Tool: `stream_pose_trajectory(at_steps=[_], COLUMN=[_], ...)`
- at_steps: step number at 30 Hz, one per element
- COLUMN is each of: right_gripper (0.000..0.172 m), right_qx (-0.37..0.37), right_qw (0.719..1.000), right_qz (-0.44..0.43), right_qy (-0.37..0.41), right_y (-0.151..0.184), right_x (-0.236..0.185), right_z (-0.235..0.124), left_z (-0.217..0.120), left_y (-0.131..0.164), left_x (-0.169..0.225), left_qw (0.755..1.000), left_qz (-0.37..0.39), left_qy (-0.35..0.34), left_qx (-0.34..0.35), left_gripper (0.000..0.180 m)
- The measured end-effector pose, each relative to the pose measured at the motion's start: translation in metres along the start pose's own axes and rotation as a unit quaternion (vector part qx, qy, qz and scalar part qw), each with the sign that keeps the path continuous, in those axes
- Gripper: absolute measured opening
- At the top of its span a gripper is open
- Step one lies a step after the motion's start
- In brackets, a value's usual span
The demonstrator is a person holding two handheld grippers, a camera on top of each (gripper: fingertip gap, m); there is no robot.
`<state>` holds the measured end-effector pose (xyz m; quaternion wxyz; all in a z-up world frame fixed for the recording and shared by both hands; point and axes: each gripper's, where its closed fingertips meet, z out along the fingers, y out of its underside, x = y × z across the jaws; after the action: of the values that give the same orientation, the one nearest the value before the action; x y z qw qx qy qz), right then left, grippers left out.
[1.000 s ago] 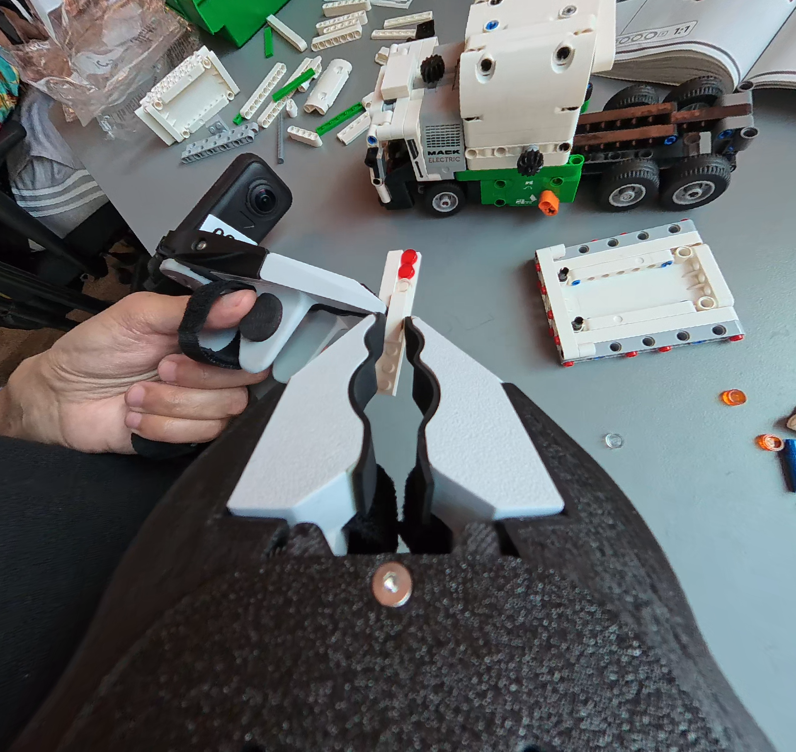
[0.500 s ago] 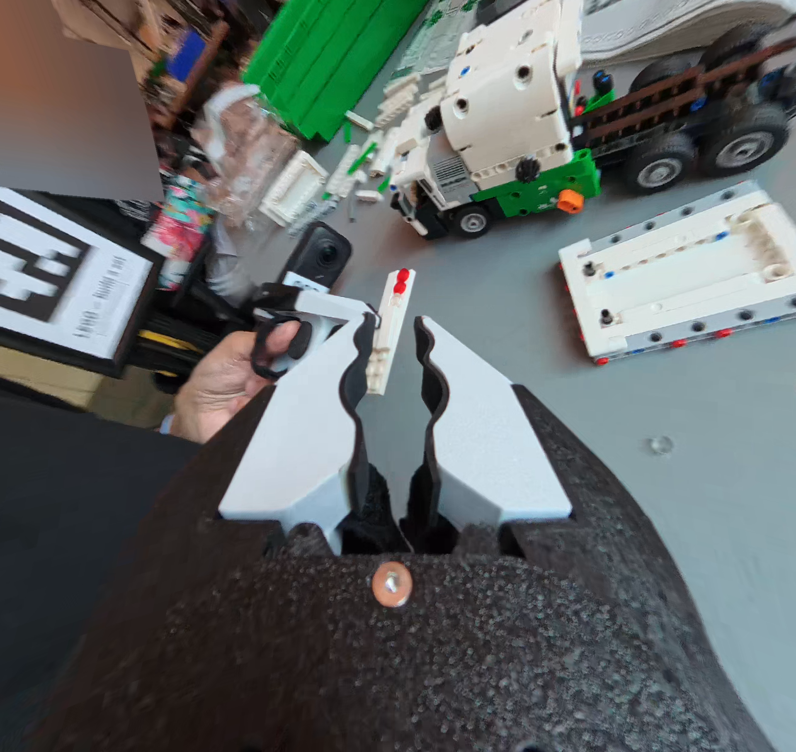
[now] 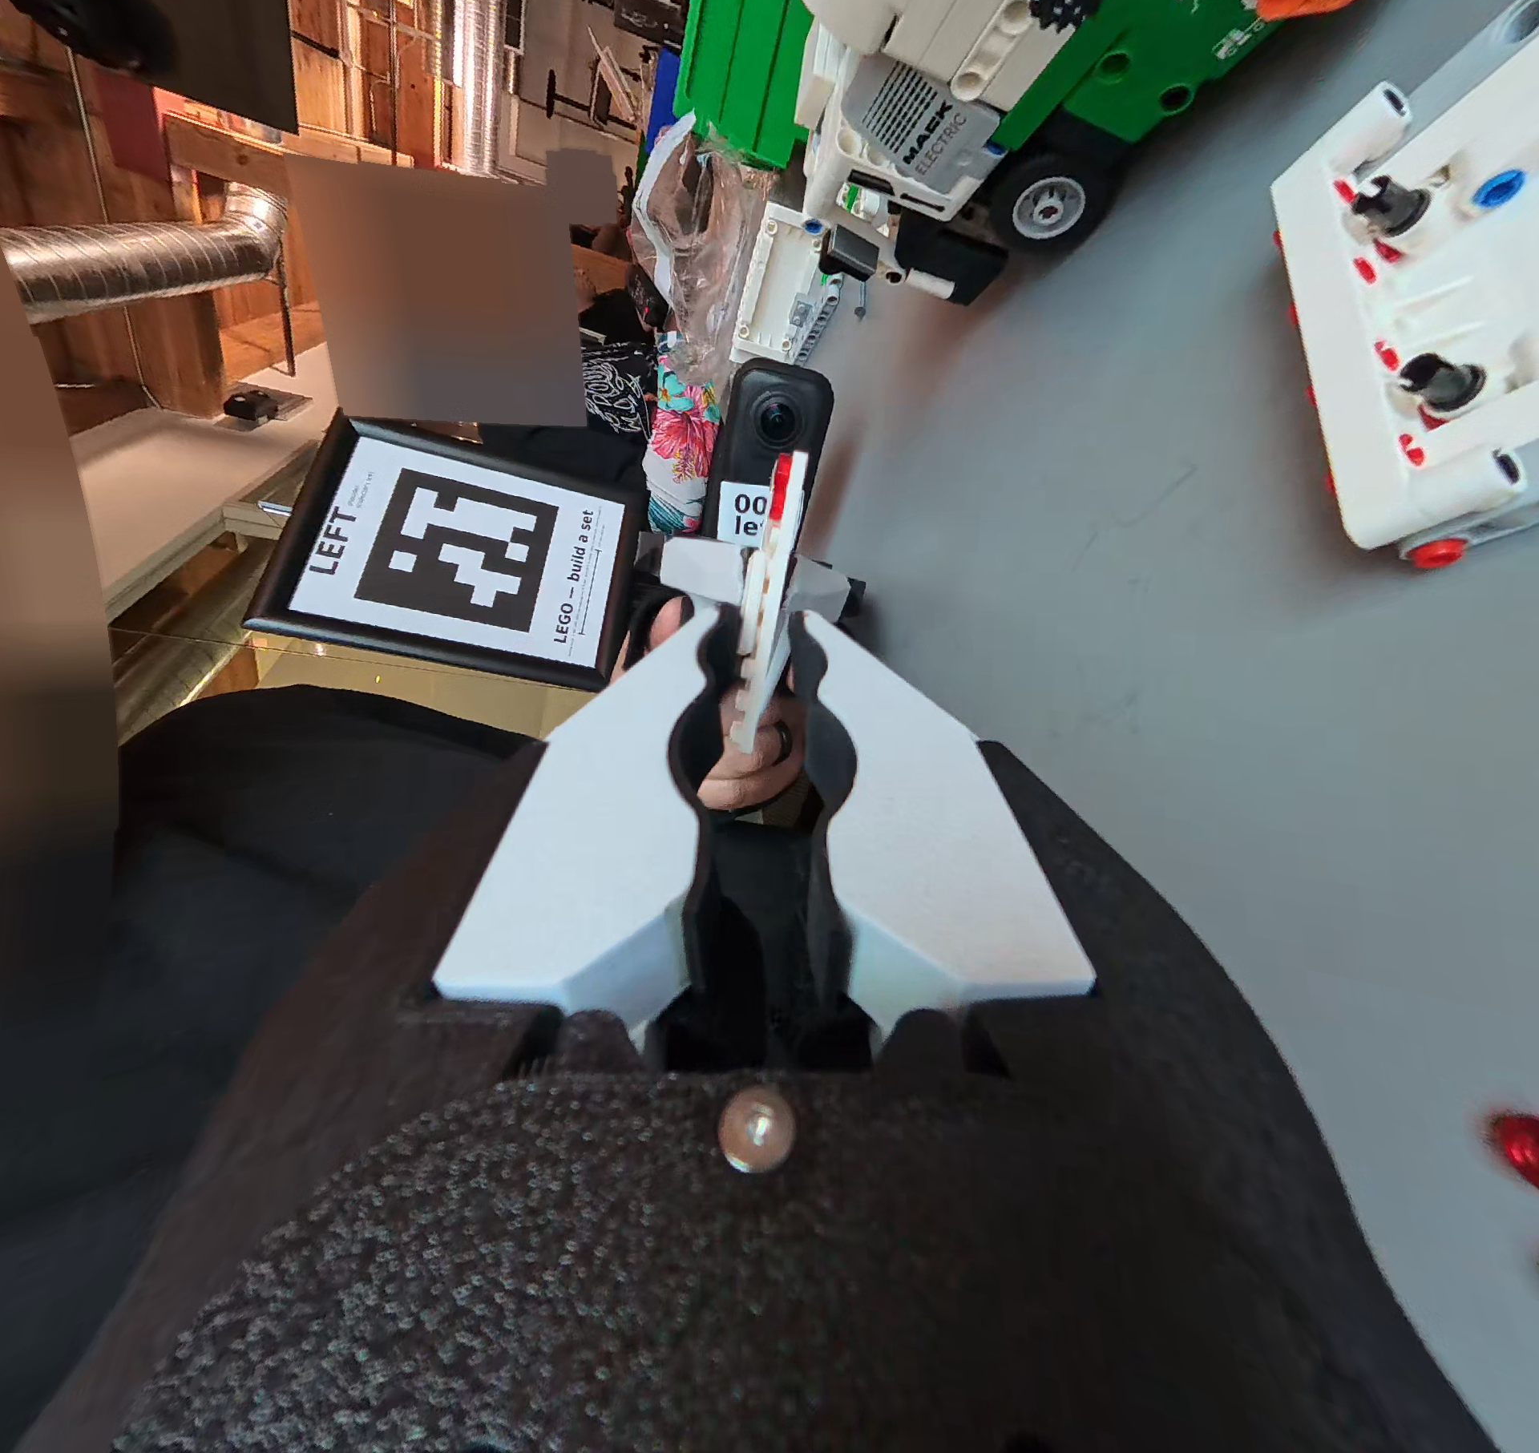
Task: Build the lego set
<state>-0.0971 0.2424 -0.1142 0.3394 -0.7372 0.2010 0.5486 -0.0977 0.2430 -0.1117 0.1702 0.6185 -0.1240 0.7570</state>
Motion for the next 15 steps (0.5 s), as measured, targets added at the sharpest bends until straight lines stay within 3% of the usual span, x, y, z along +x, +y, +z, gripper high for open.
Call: stream_pose_trajectory(at_steps=[15], right_gripper=[0.007], right_qx=[0.015], right_qw=[1.0], right_qz=[0.006], right_qy=[-0.015], right_y=[0.0023], right_x=[0.0005], right_z=[0.0025], left_z=[0.0024], left_y=[0.0033], left_x=[-0.001], left_qw=[0.999], left_qz=[0.042], left_qy=[-0.021], left_qx=[-0.025], left_gripper=[0.005])
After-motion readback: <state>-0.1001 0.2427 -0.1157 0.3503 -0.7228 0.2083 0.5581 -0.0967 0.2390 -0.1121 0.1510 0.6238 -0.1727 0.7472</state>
